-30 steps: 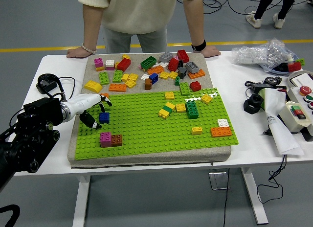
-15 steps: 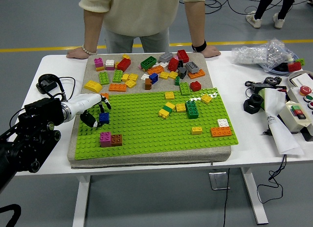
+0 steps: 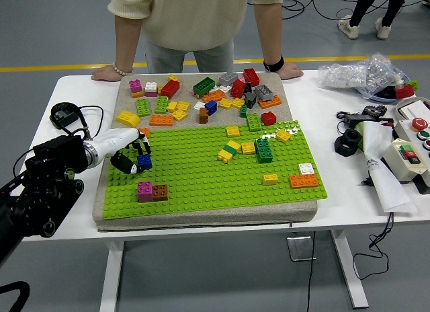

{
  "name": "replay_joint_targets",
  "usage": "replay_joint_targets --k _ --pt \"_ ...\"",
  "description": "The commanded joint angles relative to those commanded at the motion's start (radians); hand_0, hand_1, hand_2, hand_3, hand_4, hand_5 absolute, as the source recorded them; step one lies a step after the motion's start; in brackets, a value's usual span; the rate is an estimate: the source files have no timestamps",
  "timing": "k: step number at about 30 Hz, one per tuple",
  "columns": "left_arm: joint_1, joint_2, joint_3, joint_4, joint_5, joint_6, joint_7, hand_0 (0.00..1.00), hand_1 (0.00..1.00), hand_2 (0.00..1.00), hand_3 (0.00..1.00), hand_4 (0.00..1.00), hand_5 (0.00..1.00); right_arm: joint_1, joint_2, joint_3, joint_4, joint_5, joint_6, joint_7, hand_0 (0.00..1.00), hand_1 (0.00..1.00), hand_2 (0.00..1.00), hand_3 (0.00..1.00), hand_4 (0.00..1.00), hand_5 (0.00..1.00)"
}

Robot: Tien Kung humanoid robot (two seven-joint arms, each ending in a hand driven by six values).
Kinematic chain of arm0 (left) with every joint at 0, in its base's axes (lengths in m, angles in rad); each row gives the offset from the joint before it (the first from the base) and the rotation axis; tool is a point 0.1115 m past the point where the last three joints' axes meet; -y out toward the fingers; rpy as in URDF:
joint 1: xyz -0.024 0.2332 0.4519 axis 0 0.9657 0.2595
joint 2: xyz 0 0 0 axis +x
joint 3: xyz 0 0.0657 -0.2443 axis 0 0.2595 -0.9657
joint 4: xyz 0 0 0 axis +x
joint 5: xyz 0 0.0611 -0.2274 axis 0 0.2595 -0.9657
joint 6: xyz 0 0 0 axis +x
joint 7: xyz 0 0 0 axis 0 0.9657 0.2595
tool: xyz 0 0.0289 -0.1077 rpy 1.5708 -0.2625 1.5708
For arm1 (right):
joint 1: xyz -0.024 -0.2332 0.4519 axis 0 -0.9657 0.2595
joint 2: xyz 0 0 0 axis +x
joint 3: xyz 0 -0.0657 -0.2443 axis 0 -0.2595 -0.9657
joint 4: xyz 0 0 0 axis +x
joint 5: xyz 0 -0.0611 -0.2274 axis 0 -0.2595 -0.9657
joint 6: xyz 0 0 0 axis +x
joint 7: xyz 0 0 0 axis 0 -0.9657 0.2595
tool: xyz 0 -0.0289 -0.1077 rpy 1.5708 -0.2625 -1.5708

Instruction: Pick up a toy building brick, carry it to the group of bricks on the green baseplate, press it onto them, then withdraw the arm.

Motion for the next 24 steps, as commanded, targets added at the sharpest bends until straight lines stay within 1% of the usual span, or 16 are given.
replay_joint_targets --k 2,3,8,9,12,15,17,20,21,24 --pt "0.003 -0.001 -0.002 0.003 -0.004 0.011 -0.002 0.633 0.703 0.521 0.606 0.694 0.002 0.000 0.000 0.001 0.000 0.000 0.000 0.000 0.761 0.676 0.718 0.737 0.998 0.683" --pt "0.004 -0.001 -0.002 0.003 -0.006 0.014 -0.003 0.603 0.671 0.511 0.573 0.635 0.002 0.000 0.000 0.001 0.000 -0.001 0.000 0.000 0.761 0.676 0.718 0.737 0.998 0.683" --pt "0.011 -0.001 -0.008 -0.006 -0.013 0.017 -0.003 0.603 0.671 0.511 0.573 0.635 0.002 -0.003 0.001 0.001 0.000 -0.002 0.000 -0.001 0.761 0.676 0.718 0.737 0.998 0.683" --pt "0.013 0.000 -0.011 -0.010 -0.013 0.017 -0.003 0.590 0.640 0.505 0.551 0.594 0.002 -0.003 0.001 0.001 0.000 -0.003 0.000 -0.001 0.761 0.676 0.718 0.737 0.998 0.683" --pt "0.021 0.003 -0.021 -0.031 -0.009 0.014 -0.002 0.590 0.640 0.505 0.551 0.594 0.002 -0.004 0.001 0.001 0.000 -0.002 0.000 -0.001 0.761 0.676 0.718 0.737 0.998 0.683" --pt "0.030 0.008 -0.033 -0.059 -0.004 0.010 0.000 0.587 0.626 0.501 0.546 0.588 0.002 -0.005 0.002 0.001 0.000 -0.002 0.000 -0.001 0.761 0.676 0.718 0.737 0.998 0.683" --pt "0.043 0.018 -0.044 -0.101 0.003 0.004 0.003 0.587 0.626 0.501 0.546 0.588 0.002 -0.006 0.002 0.001 0.000 -0.001 0.000 -0.001 0.761 0.676 0.718 0.737 0.998 0.683" --pt "0.054 0.025 -0.048 -0.135 0.006 0.001 0.005 0.587 0.626 0.501 0.546 0.588 0.002 -0.007 0.002 0.000 0.000 0.000 0.000 0.000 0.761 0.676 0.718 0.737 0.998 0.683" --pt "0.059 0.029 -0.049 -0.149 0.008 -0.001 0.005 0.584 0.612 0.500 0.544 0.578 0.002 -0.008 0.003 0.000 0.000 0.000 -0.001 0.000 0.761 0.676 0.718 0.737 0.998 0.683" --pt "0.082 0.043 -0.050 -0.214 0.009 -0.011 0.008 0.584 0.612 0.500 0.544 0.578 0.002 -0.009 0.003 0.001 0.000 0.000 -0.001 0.000 0.761 0.676 0.718 0.737 0.998 0.683"
